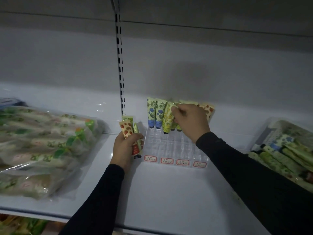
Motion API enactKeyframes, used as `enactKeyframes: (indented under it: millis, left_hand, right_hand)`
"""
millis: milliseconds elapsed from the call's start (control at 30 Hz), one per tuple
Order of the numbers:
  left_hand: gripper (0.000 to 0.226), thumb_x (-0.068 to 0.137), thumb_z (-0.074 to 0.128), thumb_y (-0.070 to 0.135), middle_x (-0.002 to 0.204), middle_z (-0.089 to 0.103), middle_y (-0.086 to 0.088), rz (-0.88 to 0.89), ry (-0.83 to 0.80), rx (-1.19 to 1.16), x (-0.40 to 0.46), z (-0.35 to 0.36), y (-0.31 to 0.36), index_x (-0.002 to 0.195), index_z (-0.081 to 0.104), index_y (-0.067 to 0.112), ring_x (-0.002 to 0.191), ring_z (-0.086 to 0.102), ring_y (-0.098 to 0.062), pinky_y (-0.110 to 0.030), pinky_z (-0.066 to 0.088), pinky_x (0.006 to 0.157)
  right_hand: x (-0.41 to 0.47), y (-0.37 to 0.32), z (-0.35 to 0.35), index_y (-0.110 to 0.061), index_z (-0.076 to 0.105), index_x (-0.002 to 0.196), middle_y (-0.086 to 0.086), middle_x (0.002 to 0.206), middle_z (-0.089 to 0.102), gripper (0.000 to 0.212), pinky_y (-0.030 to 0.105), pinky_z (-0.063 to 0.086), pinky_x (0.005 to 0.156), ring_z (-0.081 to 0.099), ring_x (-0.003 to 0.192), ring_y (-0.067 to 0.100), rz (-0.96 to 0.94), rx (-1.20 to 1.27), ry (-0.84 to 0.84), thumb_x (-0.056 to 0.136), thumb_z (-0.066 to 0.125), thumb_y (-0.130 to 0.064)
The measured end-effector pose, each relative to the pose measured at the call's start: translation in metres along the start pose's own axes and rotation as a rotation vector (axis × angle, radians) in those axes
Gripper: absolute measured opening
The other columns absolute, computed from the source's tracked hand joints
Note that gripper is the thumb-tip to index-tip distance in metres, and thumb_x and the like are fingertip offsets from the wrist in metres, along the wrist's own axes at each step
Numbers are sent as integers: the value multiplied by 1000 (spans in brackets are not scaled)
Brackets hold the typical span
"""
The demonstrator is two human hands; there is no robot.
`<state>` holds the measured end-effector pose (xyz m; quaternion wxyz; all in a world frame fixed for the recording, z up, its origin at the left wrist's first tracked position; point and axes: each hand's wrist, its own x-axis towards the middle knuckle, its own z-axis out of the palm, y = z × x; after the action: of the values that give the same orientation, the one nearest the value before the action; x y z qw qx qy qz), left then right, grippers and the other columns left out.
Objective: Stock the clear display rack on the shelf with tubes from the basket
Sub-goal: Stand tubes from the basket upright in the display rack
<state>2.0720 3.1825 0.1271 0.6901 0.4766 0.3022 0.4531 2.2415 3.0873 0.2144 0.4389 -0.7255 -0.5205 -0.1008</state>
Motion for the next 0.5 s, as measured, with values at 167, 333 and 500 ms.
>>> enactKeyframes:
  millis: [167, 333, 500]
  left_hand:
    - [9, 87, 60, 0, 79, 67, -9, 4, -13, 13, -3, 3, 2, 96, 60, 3, 60, 66, -14, -28, 53, 53]
    - [8, 87, 60, 0, 77, 69, -6, 0, -16, 8, -5, 4, 4, 93, 61, 5, 62, 67, -14, -29, 53, 55]
    - [8, 87, 60, 1, 77, 70, -5, 2, -21, 22, -7, 4, 4, 92, 62, 7, 65, 68, -15, -30, 53, 57]
  right_hand:
    - [2, -3, 3, -14, 44, 55, 0, 49, 39, 44, 17, 26, 48, 35, 48, 12, 7, -89, -31, 95, 56, -26]
    - [5, -5, 1, -5, 59, 66, 6, 58, 53, 36, 17, 31, 52, 46, 57, 19, 16, -77, -31, 92, 60, -29]
    - [4, -7, 0, -6, 65, 65, 6, 59, 63, 38, 27, 42, 59, 55, 57, 19, 2, -73, -28, 95, 55, -27]
